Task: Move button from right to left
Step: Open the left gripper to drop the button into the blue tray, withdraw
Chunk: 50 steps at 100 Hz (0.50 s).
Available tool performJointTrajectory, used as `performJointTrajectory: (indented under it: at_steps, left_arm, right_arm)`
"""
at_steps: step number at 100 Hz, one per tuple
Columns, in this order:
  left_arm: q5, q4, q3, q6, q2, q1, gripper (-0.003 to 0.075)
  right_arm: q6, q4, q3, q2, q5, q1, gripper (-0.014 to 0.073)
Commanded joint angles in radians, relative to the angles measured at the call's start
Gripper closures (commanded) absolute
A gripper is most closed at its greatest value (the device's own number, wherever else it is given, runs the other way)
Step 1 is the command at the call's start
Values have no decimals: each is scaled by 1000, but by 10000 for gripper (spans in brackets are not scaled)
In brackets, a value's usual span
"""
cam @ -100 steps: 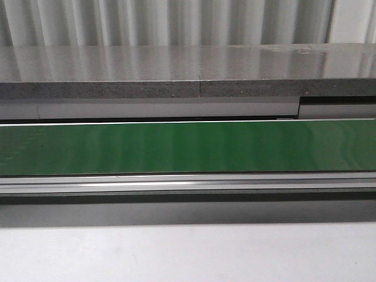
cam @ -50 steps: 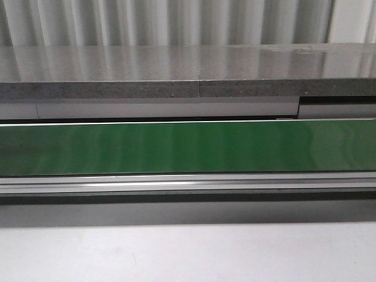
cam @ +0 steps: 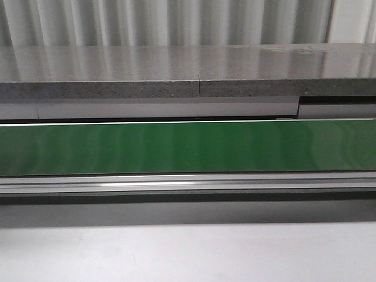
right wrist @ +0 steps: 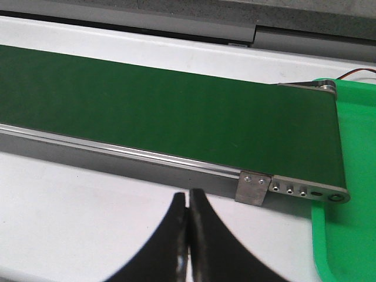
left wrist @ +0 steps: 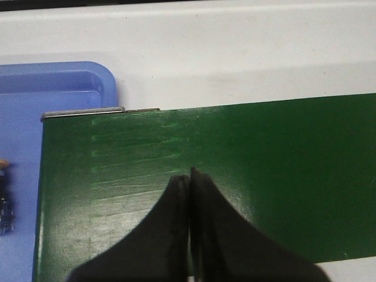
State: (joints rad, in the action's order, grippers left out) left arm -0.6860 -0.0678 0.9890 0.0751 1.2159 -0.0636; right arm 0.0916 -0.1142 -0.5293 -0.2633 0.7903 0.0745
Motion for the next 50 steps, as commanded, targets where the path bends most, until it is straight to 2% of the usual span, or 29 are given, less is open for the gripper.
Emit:
performJointTrajectory:
  at_steps: [1, 50]
  left_arm:
    - [98, -23, -41, -13, -99, -8, 740]
    - [148, -38, -376, -9, -637, -8, 740]
  right_arm:
    - [7, 1, -25, -9, -74, 1, 660]
    - [7, 1, -25, -9, -74, 1, 660]
